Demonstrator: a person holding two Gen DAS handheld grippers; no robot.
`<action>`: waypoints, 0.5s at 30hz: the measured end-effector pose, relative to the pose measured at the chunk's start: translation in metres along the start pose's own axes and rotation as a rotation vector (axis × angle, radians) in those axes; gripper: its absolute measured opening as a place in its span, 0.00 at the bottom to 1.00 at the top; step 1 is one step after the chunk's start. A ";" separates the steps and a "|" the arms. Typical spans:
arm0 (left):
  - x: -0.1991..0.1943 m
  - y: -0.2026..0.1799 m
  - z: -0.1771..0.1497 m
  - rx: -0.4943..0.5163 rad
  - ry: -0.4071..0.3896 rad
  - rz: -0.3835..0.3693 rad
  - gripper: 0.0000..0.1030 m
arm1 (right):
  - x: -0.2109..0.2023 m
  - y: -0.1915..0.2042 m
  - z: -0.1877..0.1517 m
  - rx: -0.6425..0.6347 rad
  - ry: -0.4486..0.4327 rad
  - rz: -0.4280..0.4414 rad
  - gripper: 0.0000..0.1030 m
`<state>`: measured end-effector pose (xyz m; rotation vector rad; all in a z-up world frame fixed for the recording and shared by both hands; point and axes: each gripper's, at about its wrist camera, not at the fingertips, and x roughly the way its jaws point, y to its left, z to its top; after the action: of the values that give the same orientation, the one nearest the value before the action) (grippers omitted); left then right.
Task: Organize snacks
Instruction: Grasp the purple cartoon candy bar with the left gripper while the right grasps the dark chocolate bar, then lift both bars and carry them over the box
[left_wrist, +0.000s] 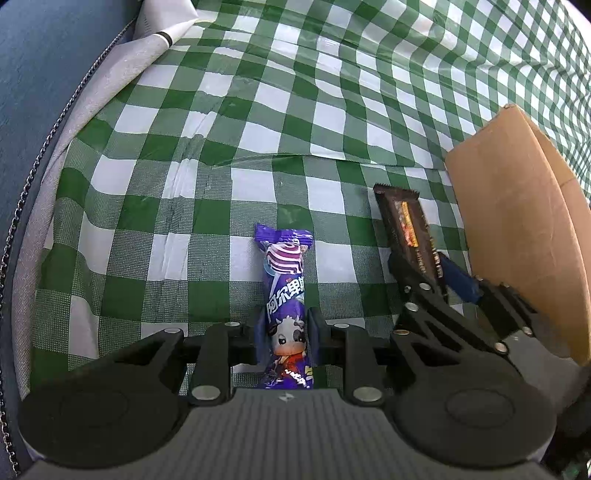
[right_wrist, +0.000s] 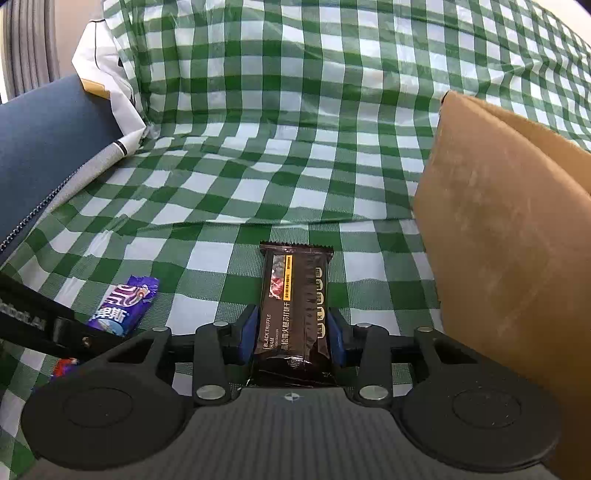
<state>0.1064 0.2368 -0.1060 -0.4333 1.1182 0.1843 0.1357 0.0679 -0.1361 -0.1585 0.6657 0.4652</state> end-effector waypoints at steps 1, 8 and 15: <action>0.000 0.000 0.000 0.004 0.000 0.000 0.24 | -0.004 0.001 0.001 -0.005 -0.009 0.002 0.40; -0.008 -0.003 -0.003 0.013 -0.011 -0.044 0.17 | -0.041 0.001 0.011 -0.064 -0.064 0.003 0.40; -0.039 -0.017 -0.005 -0.004 -0.112 -0.090 0.16 | -0.103 -0.012 0.033 -0.114 -0.154 0.010 0.40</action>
<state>0.0910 0.2221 -0.0687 -0.4703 0.9864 0.1299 0.0893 0.0290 -0.0458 -0.2246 0.4891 0.5199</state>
